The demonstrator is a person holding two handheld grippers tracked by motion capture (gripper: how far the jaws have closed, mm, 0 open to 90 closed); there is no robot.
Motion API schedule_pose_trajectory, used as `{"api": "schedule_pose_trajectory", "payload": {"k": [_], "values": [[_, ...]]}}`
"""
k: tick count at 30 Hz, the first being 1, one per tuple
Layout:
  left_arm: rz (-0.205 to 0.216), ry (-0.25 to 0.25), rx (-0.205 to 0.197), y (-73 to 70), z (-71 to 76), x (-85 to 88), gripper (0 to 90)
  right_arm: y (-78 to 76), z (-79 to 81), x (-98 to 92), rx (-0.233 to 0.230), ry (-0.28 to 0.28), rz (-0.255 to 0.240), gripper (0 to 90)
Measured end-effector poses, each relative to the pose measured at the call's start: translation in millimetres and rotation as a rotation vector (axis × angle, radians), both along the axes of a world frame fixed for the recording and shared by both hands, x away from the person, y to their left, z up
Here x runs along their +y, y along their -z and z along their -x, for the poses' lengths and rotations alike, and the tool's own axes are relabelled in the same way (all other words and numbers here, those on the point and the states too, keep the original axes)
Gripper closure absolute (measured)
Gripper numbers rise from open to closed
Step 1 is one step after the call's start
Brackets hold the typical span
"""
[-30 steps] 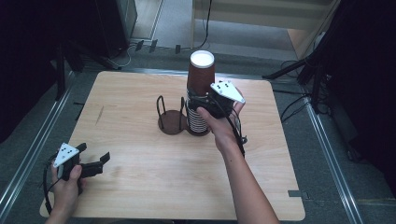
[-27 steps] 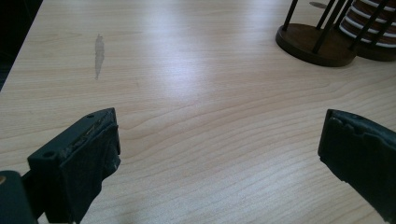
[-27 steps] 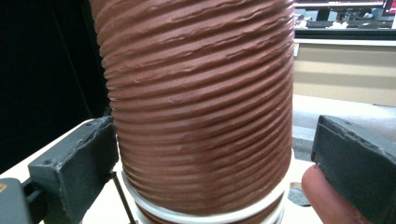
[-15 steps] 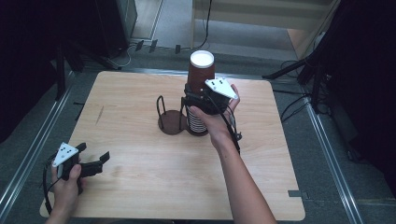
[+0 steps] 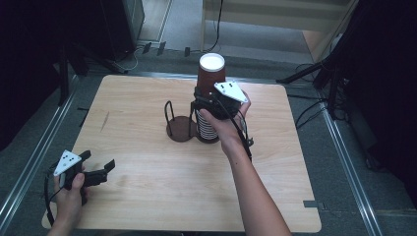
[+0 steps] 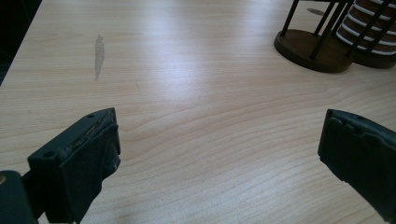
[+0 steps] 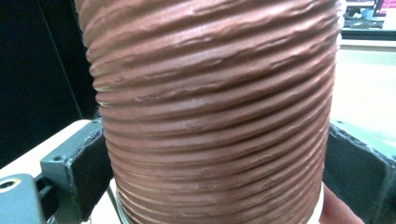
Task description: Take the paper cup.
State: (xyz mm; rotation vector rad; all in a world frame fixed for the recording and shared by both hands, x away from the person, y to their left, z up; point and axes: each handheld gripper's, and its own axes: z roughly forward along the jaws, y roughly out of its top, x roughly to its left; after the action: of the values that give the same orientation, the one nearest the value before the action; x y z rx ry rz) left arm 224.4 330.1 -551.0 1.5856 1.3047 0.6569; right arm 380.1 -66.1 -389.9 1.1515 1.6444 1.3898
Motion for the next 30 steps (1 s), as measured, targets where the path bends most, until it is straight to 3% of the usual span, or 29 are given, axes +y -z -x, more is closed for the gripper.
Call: {"api": "schedule_pose_trajectory", "payload": {"k": [7,10,30], "values": [[0.006,0.000,-0.003,0.1,0.0,0.1,0.0,-2.2,1.5,-2.1,0.013,-0.014,0.005,5.0],[0.001,-0.010,-0.004,0.1,0.2,0.2,5.2,-2.1,1.5,-1.2,0.008,-0.011,0.010,5.1],[-0.006,-0.018,-0.006,-0.1,0.4,-0.1,5.2,-4.6,1.4,1.1,0.003,-0.010,0.027,5.4]]}}
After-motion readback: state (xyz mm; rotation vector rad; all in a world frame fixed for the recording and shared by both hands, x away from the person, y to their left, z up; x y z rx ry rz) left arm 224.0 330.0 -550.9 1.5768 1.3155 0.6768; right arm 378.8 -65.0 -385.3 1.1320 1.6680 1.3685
